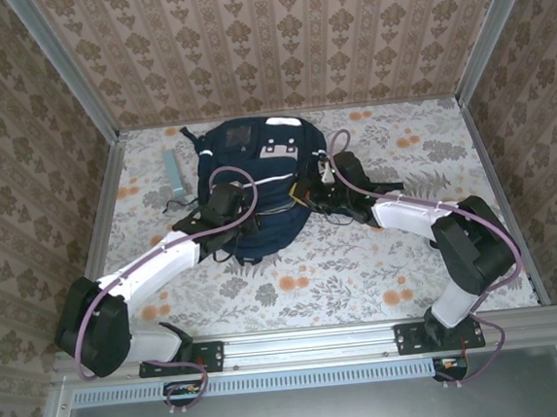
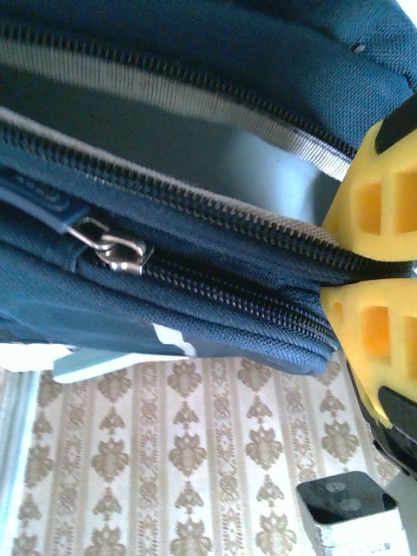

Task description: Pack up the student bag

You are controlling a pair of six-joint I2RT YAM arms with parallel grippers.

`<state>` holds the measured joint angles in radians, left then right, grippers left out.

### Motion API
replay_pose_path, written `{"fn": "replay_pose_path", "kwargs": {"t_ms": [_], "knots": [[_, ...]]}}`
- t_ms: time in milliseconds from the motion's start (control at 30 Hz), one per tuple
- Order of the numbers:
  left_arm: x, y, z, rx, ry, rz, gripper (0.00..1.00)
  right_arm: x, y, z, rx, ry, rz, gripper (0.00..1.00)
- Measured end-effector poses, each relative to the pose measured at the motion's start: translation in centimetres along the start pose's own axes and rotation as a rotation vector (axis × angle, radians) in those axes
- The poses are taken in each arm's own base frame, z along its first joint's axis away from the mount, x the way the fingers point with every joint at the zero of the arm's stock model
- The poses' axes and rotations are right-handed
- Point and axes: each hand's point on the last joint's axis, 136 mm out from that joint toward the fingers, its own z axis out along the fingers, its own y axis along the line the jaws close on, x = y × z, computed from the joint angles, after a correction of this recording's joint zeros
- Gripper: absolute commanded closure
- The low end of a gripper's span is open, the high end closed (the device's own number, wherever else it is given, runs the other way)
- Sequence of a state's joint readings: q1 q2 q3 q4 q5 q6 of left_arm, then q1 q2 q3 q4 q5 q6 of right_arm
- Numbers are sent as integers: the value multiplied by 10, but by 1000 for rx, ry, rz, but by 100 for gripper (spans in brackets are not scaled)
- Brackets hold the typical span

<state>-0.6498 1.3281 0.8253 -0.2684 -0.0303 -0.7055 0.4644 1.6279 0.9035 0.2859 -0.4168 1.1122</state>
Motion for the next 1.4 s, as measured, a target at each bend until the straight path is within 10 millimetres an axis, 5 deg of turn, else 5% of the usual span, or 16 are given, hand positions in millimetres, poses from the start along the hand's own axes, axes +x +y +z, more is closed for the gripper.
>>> {"fn": "replay_pose_path", "kwargs": {"t_ms": [133,333,533,700,967,1400], "knots": [[2,2,3,9,5,41,100,-15,-16,-14,36,-43,12,93],[3,-18,7,105,5,128,100,-15,-12,-16,13,-43,9,52],[16,-49,11,204,29,237,100,2,10,-9,-64,-17,29,47],[18,-65,12,257,28,278,100,11,21,-2,-137,-12,84,50],[15,-66,11,240,14,308,100,8,10,1,-111,-42,133,86],[-7,-22,-8,165,12,319,100,-1,1,-29,-18,-106,111,97]]}}
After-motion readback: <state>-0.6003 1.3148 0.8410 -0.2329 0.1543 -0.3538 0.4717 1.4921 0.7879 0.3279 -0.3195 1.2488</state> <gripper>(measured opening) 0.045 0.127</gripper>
